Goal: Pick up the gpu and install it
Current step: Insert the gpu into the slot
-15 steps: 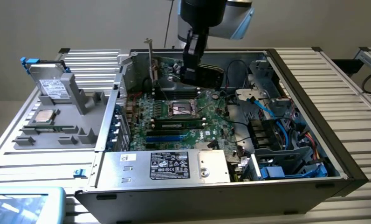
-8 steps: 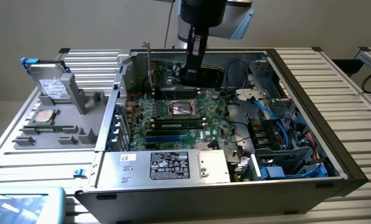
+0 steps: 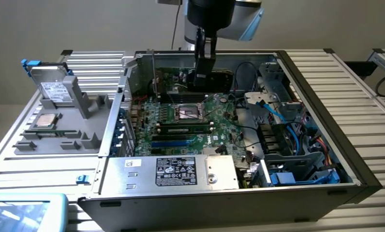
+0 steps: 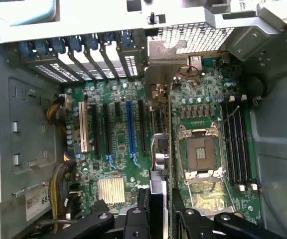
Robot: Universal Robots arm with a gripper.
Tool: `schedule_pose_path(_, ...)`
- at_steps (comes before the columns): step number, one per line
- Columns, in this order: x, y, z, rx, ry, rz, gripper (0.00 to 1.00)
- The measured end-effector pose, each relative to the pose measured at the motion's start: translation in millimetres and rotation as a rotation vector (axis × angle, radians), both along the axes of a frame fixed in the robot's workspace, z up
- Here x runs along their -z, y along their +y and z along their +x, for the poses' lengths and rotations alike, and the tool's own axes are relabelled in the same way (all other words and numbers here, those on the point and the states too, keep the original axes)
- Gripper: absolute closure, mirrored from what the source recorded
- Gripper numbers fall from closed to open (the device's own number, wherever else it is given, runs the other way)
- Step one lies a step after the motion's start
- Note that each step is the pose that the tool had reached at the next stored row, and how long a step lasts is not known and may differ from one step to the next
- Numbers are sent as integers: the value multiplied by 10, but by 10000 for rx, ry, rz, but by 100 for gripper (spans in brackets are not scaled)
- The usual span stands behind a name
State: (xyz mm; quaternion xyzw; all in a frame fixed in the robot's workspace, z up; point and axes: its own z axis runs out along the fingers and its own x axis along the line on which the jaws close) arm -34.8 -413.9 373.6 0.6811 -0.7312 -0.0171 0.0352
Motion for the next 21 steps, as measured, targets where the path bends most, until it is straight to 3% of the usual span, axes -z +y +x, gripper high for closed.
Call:
schedule_pose_path(4,12,1,-5,-516,-6,-9,72)
schedule_pose_path(6,18,0,-6,-553,-5,-31,72)
schedule_pose_path(13,22,0,-25,-560,-6,-31,72)
schedule_pose_path(21,65,0,-217,-561,-6,-31,72)
